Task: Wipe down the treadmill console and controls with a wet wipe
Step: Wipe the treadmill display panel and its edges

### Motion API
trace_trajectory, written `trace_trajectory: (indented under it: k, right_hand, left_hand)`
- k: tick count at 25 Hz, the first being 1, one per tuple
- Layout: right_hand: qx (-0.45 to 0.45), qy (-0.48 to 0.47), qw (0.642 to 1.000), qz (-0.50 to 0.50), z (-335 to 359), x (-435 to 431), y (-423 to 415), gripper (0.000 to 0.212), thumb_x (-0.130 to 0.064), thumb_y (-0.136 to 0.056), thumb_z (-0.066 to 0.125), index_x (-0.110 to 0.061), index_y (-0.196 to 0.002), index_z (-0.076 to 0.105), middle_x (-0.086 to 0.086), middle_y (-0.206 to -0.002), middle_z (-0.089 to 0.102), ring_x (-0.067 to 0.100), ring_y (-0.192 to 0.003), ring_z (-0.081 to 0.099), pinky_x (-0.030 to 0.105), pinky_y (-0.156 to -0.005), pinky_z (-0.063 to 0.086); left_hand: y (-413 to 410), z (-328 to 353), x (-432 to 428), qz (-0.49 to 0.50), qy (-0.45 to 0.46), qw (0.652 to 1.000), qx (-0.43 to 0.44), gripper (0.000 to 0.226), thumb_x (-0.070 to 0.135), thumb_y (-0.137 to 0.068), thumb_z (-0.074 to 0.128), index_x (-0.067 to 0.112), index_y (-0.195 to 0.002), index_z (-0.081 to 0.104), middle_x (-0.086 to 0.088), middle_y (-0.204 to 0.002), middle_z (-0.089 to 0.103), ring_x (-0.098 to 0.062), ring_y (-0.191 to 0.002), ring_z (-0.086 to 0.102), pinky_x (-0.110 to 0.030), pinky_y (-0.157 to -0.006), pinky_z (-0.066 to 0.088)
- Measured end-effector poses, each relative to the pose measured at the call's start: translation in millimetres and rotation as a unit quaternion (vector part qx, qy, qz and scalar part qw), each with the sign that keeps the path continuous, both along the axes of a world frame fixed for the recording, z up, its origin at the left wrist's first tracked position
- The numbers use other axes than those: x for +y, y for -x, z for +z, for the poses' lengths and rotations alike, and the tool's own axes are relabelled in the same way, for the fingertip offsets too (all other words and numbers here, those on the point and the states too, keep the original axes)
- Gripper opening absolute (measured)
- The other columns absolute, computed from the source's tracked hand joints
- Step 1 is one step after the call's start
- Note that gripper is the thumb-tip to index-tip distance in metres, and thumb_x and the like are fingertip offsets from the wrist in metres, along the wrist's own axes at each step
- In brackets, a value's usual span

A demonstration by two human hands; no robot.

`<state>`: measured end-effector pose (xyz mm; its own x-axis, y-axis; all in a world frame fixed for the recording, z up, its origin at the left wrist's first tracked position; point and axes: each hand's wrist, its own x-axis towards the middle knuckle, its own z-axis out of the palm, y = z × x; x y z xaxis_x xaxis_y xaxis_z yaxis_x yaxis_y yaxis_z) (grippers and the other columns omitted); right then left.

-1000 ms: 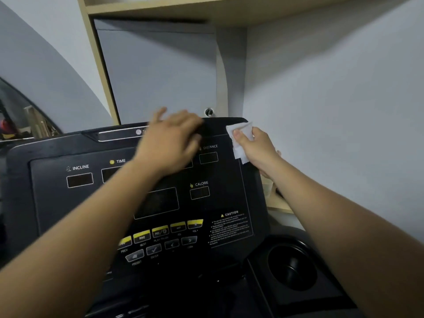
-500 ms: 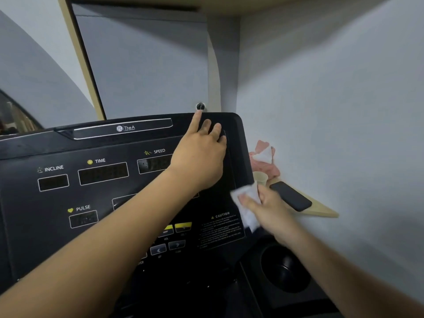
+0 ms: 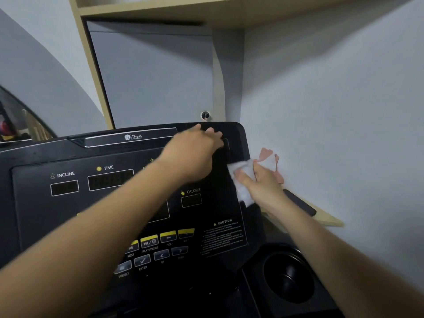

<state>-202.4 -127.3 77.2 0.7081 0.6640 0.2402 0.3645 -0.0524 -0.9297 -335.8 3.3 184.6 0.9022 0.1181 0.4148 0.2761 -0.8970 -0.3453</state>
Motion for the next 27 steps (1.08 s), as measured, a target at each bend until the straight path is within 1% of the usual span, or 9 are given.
trace_trajectory:
  k: [2, 4, 8, 12, 15, 18, 20, 23, 27]
  right_hand:
    - [0.027, 0.016, 0.999, 0.017, -40.6, -25.3, 11.8, 0.018, -0.044, -0.088, 0.063, -0.031, -0.100, 0.063, -0.008, -0.093, 0.072, 0.008, -0.084, 0.070, 0.026, -0.068, 0.054]
    - [0.042, 0.042, 0.998, 0.018, -74.0, -44.8, 22.4, 0.015, -0.040, -0.089, 0.063, -0.030, -0.100, 0.064, -0.008, -0.095, 0.073, 0.009, -0.088, 0.070, 0.035, -0.080, 0.055]
    - [0.053, 0.065, 0.996, 0.023, -85.7, -55.6, 24.5, 0.012, -0.037, -0.091, 0.061, -0.029, -0.100, 0.064, -0.011, -0.096, 0.073, 0.005, -0.089, 0.068, 0.031, -0.081, 0.052]
    - [0.050, 0.028, 0.998, -0.002, -36.9, -19.5, 12.9, 0.015, -0.039, -0.092, 0.060, -0.027, -0.100, 0.062, -0.005, -0.092, 0.073, 0.009, -0.084, 0.069, 0.024, -0.070, 0.051]
    - [-0.009, 0.017, 0.999, -0.028, 38.8, 23.6, -12.4, 0.020, -0.042, -0.093, 0.056, -0.024, -0.098, 0.061, -0.006, -0.089, 0.066, 0.008, -0.079, 0.063, 0.007, -0.060, 0.044]
    - [-0.030, -0.002, 1.000, 0.001, 86.4, 48.2, -30.6, 0.024, -0.042, -0.092, 0.060, -0.020, -0.101, 0.064, -0.001, -0.094, 0.070, 0.014, -0.085, 0.067, 0.022, -0.068, 0.051]
    - [-0.025, -0.026, 0.999, 0.005, 79.5, 46.4, -31.1, 0.022, -0.040, -0.092, 0.061, -0.020, -0.099, 0.065, -0.004, -0.092, 0.072, 0.009, -0.083, 0.068, 0.022, -0.070, 0.053]
    - [-0.006, -0.016, 1.000, 0.013, 29.9, 20.1, -18.0, 0.014, -0.041, -0.091, 0.061, -0.027, -0.091, 0.064, -0.012, -0.078, 0.071, -0.004, -0.070, 0.066, 0.007, -0.056, 0.046]
    - [0.000, 0.033, 0.998, 0.051, -55.0, -43.3, 13.7, 0.010, -0.044, -0.084, 0.063, -0.036, -0.090, 0.065, -0.006, -0.083, 0.073, 0.007, -0.077, 0.070, 0.024, -0.065, 0.050]
  left_hand:
    - [-7.0, 23.9, 15.5, -0.045, 0.027, 0.993, -0.103, 0.039, 0.013, -0.084, 0.043, 0.017, -0.116, 0.064, -0.008, -0.119, 0.064, -0.035, -0.102, 0.062, -0.040, -0.077, 0.051]
    - [-20.0, 35.8, 27.0, -0.070, 0.055, 0.982, -0.167, 0.028, 0.014, -0.085, 0.045, 0.011, -0.099, 0.069, -0.008, -0.096, 0.068, -0.033, -0.084, 0.062, -0.033, -0.065, 0.043]
    - [-36.9, 24.6, 35.3, -0.058, 0.262, 0.939, -0.215, 0.013, 0.022, -0.085, 0.058, 0.018, -0.084, 0.071, 0.002, -0.077, 0.068, -0.016, -0.076, 0.061, -0.028, -0.068, 0.047]
    - [-39.9, 24.4, 43.3, -0.077, 0.269, 0.939, -0.199, 0.007, 0.034, -0.083, 0.070, 0.029, -0.079, 0.066, 0.013, -0.075, 0.065, -0.008, -0.075, 0.061, -0.023, -0.069, 0.048]
    - [-40.1, 25.3, 42.3, -0.074, 0.265, 0.941, -0.199, 0.004, 0.029, -0.082, 0.070, 0.026, -0.082, 0.067, 0.011, -0.076, 0.066, -0.012, -0.077, 0.062, -0.026, -0.072, 0.050]
    - [-39.4, 25.6, 40.9, -0.083, 0.267, 0.941, -0.192, 0.001, 0.023, -0.081, 0.067, 0.023, -0.081, 0.067, 0.008, -0.074, 0.066, -0.014, -0.075, 0.062, -0.028, -0.070, 0.051]
    - [-38.7, 27.6, 40.9, -0.083, 0.268, 0.941, -0.186, 0.002, 0.022, -0.083, 0.066, 0.022, -0.081, 0.067, 0.006, -0.076, 0.067, -0.015, -0.076, 0.063, -0.029, -0.071, 0.051]
    - [-38.6, 27.4, 40.2, -0.081, 0.266, 0.943, -0.180, 0.003, 0.022, -0.085, 0.066, 0.021, -0.082, 0.067, 0.007, -0.079, 0.066, -0.014, -0.079, 0.061, -0.028, -0.072, 0.050]
    - [-42.1, 26.1, 40.6, -0.075, 0.262, 0.944, -0.186, 0.005, 0.021, -0.086, 0.065, 0.019, -0.082, 0.067, 0.006, -0.078, 0.065, -0.014, -0.078, 0.060, -0.025, -0.067, 0.044]
